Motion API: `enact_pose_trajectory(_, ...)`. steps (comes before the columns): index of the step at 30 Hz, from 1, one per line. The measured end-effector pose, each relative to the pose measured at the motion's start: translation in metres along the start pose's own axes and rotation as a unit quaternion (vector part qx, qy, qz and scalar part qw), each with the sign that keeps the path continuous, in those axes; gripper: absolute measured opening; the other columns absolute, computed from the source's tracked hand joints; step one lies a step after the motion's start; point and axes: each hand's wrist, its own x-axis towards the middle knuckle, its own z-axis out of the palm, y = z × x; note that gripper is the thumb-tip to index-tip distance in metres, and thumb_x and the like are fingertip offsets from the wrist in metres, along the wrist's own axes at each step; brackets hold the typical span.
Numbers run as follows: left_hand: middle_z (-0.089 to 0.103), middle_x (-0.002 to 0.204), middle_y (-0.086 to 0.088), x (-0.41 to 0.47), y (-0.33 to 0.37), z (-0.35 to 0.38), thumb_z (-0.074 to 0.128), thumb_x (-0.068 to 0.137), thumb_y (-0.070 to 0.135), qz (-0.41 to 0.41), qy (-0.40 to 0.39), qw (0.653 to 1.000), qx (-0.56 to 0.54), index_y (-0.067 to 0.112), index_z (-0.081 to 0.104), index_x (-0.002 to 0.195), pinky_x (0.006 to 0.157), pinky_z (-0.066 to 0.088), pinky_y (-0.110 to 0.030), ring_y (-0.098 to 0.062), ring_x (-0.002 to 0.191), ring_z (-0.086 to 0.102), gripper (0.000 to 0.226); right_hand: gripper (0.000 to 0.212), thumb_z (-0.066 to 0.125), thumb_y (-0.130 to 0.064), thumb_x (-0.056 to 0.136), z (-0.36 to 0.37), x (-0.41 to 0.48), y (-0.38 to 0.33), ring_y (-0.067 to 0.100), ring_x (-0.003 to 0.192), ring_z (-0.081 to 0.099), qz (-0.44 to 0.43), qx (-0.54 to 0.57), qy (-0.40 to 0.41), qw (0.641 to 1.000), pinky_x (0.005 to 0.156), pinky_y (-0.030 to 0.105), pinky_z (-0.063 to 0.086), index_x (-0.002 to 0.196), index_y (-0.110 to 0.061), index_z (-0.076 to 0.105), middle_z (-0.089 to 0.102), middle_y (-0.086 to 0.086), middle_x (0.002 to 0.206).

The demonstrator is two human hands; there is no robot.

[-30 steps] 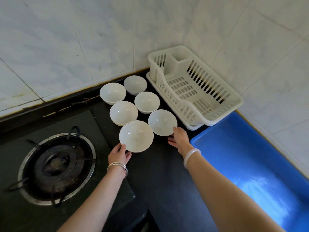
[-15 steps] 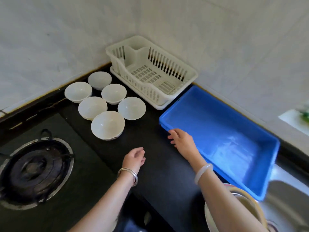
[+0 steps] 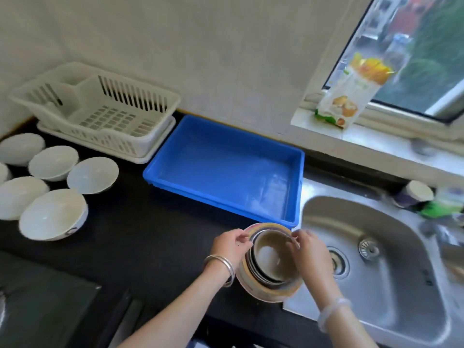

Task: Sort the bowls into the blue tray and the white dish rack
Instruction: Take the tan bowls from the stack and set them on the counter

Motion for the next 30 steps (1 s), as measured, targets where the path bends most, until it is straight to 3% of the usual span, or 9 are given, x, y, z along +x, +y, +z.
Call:
enact_pose_trajectory(4, 0.062, 0.109, 0.001, -0.003, 0.005, 0.02, 0.063, 0.083, 0.022, 0.016, -0.001, 0.996, 0.085, 0.023, 0.063, 0.114, 0.081, 0.043, -0.019, -0.011, 0.094, 0.058, 0.031, 0.017, 0.061, -0.027, 0.086, 0.007, -0.008, 0.014, 0.03, 0.093, 0.06, 0.018, -0.001, -0.006, 1.0, 0.067, 0.032, 0.04, 0.096, -0.014, 0.063, 0.065, 0.007, 0.099)
enact_pose_trajectory(8, 0.058, 0.106, 0.002, -0.004, 0.004, 0.025, 0.064, 0.083, 0.02, 0.014, 0.018, 0.995, 0.098, 0.025, 0.062, 0.115, 0.079, 0.042, -0.018, -0.008, 0.087, 0.053, 0.032, 0.011, 0.063, -0.021, 0.083, 0.009, -0.01, 0.013, 0.031, 0.084, 0.06, 0.008, 0.025, 0.024, 0.999, 0.062, 0.031, 0.033, 0.086, -0.011, 0.059, 0.067, 0.01, 0.092)
enact_pose_trajectory(18, 0.054, 0.102, 0.004, -0.008, 0.0, 0.03, 0.063, 0.084, 0.021, 0.008, 0.037, 0.999, 0.038, 0.023, 0.063, 0.109, 0.078, 0.048, -0.02, -0.011, 0.086, 0.059, 0.025, 0.013, 0.051, -0.022, 0.091, 0.003, -0.004, 0.012, 0.034, 0.088, 0.062, -0.017, -0.034, 0.023, 0.999, 0.06, 0.031, 0.034, 0.101, -0.014, 0.05, 0.068, 0.013, 0.095)
enact_pose_trajectory(22, 0.058, 0.104, -0.002, -0.009, 0.001, 0.031, 0.055, 0.089, 0.023, -0.001, 0.045, 0.998, -0.043, 0.021, 0.064, 0.098, 0.064, 0.05, -0.013, -0.008, 0.075, 0.064, 0.013, 0.009, 0.053, -0.022, 0.09, -0.004, 0.0, 0.022, 0.034, 0.086, 0.061, -0.007, 0.038, -0.01, 0.999, 0.06, 0.032, 0.036, 0.092, -0.014, 0.049, 0.069, 0.012, 0.089)
enact_pose_trajectory(26, 0.058, 0.102, 0.003, -0.009, 0.0, 0.032, 0.059, 0.086, 0.017, 0.001, 0.047, 0.999, -0.026, 0.022, 0.062, 0.095, 0.063, 0.044, -0.011, -0.004, 0.08, 0.06, 0.01, 0.015, 0.057, -0.02, 0.089, -0.011, -0.002, 0.031, 0.029, 0.074, 0.064, 0.032, 0.152, -0.059, 0.986, 0.059, 0.03, 0.042, 0.08, -0.019, 0.044, 0.069, 0.009, 0.08)
enact_pose_trajectory(30, 0.061, 0.087, 0.011, -0.01, 0.003, 0.032, 0.062, 0.083, 0.014, -0.006, 0.055, 0.998, -0.022, 0.028, 0.057, 0.081, 0.056, 0.038, -0.008, 0.002, 0.076, 0.057, 0.016, 0.019, 0.058, -0.021, 0.09, -0.015, -0.006, 0.031, 0.03, 0.069, 0.068, 0.048, 0.219, -0.071, 0.972, 0.059, 0.032, 0.052, 0.075, -0.023, 0.046, 0.07, 0.01, 0.079)
